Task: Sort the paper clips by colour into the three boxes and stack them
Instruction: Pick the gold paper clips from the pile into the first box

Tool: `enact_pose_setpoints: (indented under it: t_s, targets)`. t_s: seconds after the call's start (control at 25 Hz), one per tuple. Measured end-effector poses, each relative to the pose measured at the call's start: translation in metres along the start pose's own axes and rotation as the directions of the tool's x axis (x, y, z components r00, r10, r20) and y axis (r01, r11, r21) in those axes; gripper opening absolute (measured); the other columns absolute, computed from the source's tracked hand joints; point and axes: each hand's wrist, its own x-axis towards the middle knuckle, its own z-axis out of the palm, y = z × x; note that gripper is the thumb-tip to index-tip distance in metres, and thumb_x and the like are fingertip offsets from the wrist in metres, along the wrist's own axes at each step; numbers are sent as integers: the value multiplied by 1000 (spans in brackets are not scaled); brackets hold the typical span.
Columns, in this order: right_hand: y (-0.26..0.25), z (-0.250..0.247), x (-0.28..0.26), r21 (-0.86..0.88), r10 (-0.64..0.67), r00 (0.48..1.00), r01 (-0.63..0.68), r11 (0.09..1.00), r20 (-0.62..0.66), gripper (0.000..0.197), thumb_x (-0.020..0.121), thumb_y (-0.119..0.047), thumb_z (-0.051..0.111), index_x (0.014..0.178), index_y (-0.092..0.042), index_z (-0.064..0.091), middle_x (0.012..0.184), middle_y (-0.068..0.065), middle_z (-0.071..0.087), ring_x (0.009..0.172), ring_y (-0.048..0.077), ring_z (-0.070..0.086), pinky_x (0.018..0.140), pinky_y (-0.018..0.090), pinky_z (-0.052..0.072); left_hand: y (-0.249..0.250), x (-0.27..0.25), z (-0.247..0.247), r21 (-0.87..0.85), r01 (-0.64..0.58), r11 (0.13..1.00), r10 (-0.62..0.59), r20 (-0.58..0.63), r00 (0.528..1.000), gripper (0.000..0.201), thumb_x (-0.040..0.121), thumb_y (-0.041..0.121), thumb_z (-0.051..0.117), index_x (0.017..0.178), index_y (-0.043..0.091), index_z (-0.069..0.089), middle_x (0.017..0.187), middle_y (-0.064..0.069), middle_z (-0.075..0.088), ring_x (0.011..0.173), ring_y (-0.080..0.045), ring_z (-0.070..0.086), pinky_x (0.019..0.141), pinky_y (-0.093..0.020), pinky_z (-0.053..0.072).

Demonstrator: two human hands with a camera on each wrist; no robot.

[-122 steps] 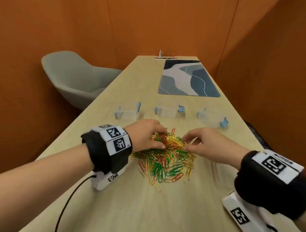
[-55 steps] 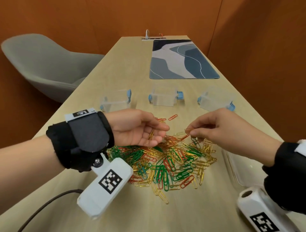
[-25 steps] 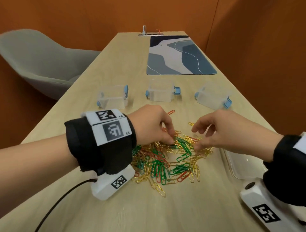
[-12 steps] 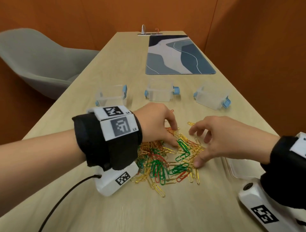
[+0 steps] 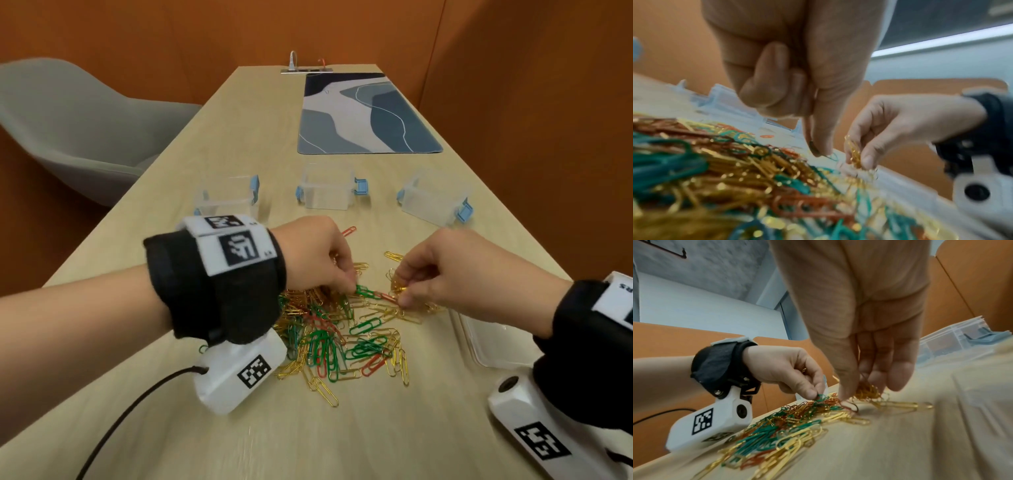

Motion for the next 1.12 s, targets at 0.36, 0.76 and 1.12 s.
enact_pose_setpoints:
  t_s: [0.36,0.76,1.12]
  targets:
    - [-2,-3,1,477,-77,995,100,873,-67,15,74,-14,73,88,-18,71,79,1,73,73,11,68,73,21,57,-9,-5,-6,-805,468,365,-110,461,880,42,100,27,33,86,1,63,65,-8,63,49,-13,60,47,-19,53]
    - [-7,-2,-4,157,-76,996,81,984,-37,39,60,-36,82,95,-31,66,87,-10,65,78,6,62,69,17,49,-11,-6,0,-835,449,317,-104,440,892,29,95,30,45,72,14,52,54,3,49,39,-5,42,35,-13,39]
    - [-9,11,0,-112,-116,987,128,985,113,5,77,-23,74,80,-24,70,76,-8,66,73,6,61,67,15,48,-11,-14,2,-860,458,227,-74,454,888,31,97,18,41,87,-1,62,72,-14,68,55,-17,67,57,-23,57]
